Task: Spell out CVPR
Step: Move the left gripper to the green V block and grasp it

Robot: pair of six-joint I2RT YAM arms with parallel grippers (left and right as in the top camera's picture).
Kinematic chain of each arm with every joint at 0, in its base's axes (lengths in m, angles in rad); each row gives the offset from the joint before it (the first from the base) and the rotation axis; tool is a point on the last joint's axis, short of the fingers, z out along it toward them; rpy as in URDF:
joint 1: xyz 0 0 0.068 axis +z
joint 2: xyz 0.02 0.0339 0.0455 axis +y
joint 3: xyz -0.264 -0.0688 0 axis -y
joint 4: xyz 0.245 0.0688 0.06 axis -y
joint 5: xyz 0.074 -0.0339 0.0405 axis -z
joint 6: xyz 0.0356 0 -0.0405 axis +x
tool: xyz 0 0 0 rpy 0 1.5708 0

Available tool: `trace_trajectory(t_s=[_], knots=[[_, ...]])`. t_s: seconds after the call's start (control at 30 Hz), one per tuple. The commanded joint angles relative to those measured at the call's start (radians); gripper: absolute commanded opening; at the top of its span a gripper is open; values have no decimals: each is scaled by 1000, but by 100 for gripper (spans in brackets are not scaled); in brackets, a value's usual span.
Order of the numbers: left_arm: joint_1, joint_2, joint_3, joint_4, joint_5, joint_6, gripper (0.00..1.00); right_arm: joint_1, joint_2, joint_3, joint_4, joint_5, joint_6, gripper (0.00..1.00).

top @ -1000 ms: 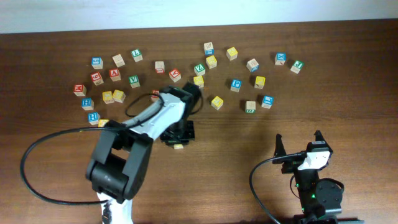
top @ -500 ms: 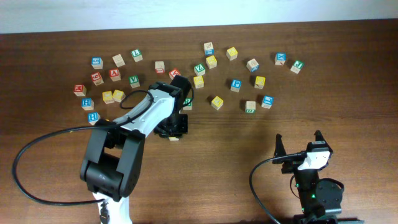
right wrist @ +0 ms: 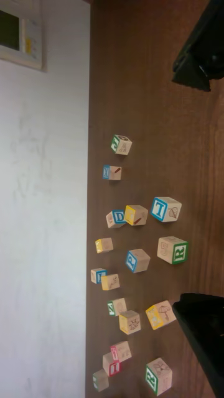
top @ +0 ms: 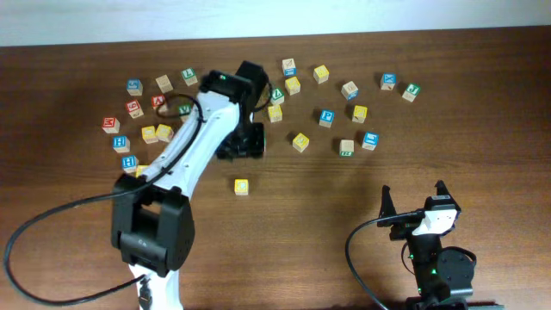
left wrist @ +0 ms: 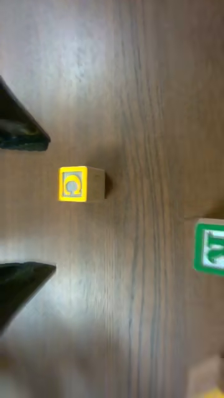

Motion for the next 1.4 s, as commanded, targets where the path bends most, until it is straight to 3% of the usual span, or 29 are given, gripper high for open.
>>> trace_trajectory(t_s=[0.0,0.07,0.1,0.13,0.17,0.2,0.23,0.27,0.3,0.37,0.43,0.47,0.73,0.83,1.1,1.23,1.37], knots=[[58,4,90,-10,3,-4,61,-6,-6,-5,-5,-3,-3,98],[134,4,90,11,2,-17,62,-6,-6,-5,-5,-3,-3,98],[182,4,90,23,3,-43,73,-6,-6,-5,-5,-3,-3,98],[220,4,90,26,3,-64,38,-6,-6,-5,-5,-3,-3,98],[244,4,90,27,3,-64,24,-6,-6,-5,-5,-3,-3,98],[251,5,90,27,2,-64,37,-6,-6,-5,-5,-3,-3,98],[252,5,90,36,2,-64,64,-6,-6,-5,-5,-3,-3,98],[252,5,90,44,-2,-63,71,-6,-6,-5,-5,-3,-3,98],[252,5,90,57,-8,-63,71,-6,-6,-5,-5,-3,-3,98],[253,5,90,106,-46,-63,88,-6,-6,-5,-5,-3,-3,98],[253,5,90,99,-47,-63,89,-6,-6,-5,-5,-3,-3,98],[253,5,90,92,-46,-63,99,-6,-6,-5,-5,-3,-3,98],[252,5,90,166,-88,-3,99,-6,-6,-5,-5,-3,-3,98],[243,9,90,180,-96,137,100,-6,-6,-5,-5,-3,-3,98],[244,117,90,207,-80,136,99,-6,-6,-5,-5,-3,-3,98],[297,128,90,372,-130,4,97,-6,-6,-5,-5,-3,-3,98],[332,171,90,498,-185,4,95,-6,-6,-5,-5,-3,-3,98]])
